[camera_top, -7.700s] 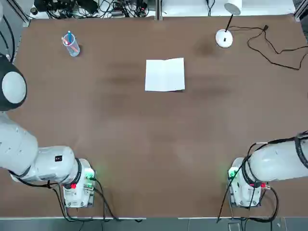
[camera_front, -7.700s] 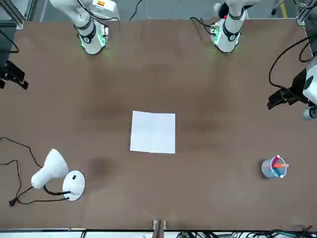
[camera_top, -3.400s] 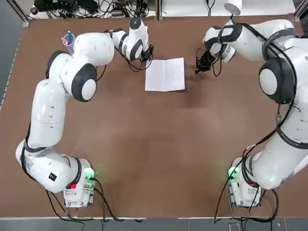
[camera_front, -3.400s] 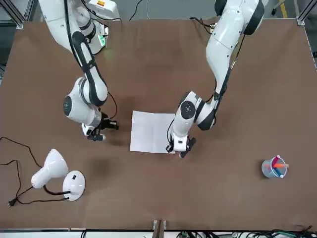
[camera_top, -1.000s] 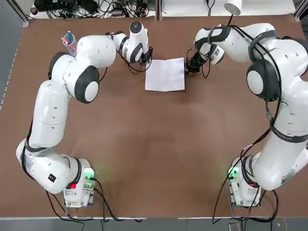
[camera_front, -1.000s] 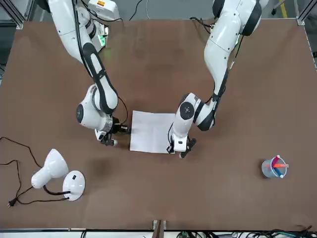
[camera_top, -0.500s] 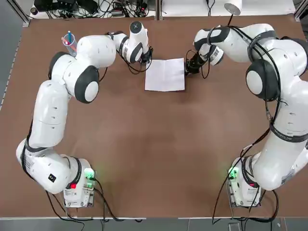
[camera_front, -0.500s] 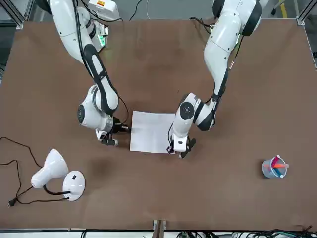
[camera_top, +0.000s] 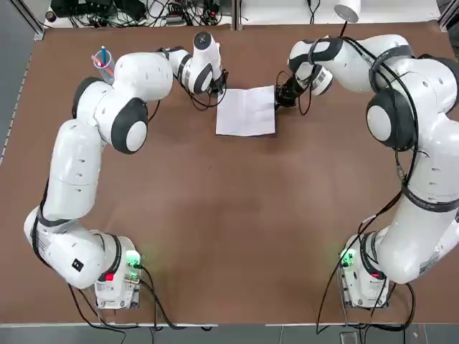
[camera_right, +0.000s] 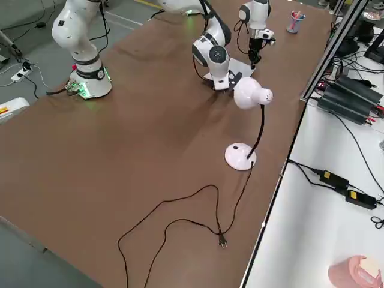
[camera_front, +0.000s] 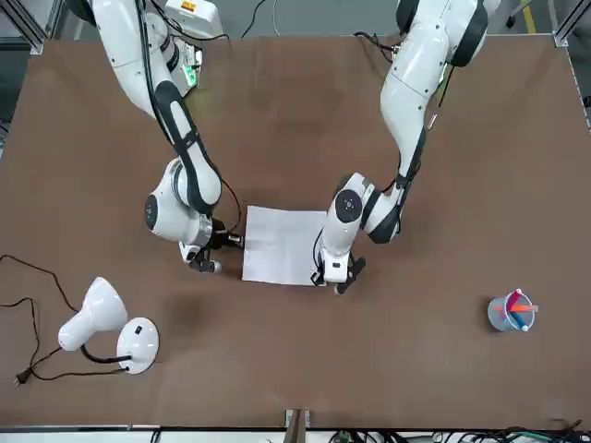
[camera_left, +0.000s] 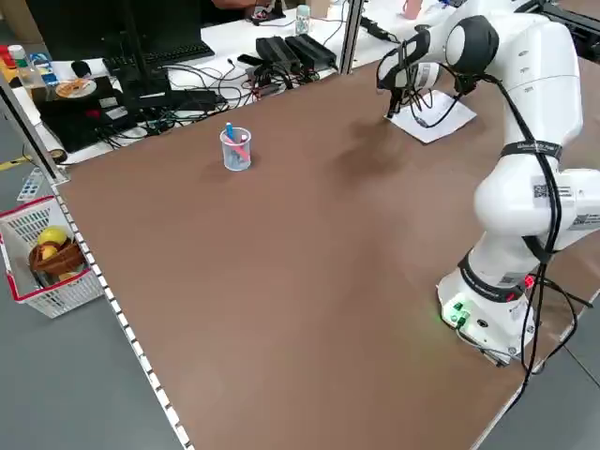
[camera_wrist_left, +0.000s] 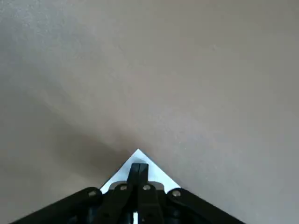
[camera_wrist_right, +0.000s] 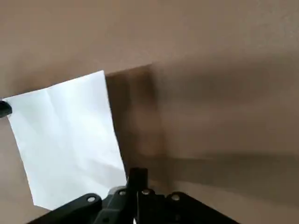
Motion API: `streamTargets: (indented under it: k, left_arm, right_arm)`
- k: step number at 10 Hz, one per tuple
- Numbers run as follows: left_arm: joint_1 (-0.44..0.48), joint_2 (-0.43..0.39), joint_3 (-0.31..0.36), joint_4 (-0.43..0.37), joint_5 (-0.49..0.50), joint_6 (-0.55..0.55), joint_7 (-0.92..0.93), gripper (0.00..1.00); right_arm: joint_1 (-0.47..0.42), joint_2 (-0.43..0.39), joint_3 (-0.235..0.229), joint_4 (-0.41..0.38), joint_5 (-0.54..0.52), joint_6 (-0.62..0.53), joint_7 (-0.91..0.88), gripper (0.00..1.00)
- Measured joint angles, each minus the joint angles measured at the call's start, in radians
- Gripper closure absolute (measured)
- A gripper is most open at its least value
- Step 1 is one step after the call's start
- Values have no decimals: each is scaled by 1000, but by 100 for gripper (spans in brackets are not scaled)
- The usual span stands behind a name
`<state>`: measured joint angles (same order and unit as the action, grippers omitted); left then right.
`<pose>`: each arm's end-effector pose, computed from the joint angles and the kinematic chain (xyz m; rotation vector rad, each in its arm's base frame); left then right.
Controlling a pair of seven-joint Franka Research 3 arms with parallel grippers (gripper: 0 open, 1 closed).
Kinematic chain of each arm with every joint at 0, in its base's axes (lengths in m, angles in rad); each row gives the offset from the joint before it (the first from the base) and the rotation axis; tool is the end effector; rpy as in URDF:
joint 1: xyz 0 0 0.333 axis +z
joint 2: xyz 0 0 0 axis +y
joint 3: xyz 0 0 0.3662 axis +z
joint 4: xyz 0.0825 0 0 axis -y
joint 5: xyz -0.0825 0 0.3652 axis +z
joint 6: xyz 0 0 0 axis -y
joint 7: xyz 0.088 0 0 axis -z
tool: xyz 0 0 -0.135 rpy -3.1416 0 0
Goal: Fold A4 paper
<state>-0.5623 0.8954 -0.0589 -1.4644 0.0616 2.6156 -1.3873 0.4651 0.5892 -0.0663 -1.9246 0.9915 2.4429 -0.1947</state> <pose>0.6340 -0.4416 0.1890 2.7151 1.0606 0.1962 0.5812 0.2654 0.2089 -2.5726 0.2553 0.1438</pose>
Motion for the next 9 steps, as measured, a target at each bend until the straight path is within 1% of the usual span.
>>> streamTargets:
  k: [4,6,9]
  left_arm:
    - [0,0,0,0,0,0,0,99]
    - [0,0,0,0,0,0,0,99]
    - [0,0,0,0,0,0,0,99]
  right_arm:
    - [0,0,4,9,4,-3,3,99]
    - [-3,0,2,23,5,-38,4,99]
    - [-4,-4,1,32,6,-54,10,99]
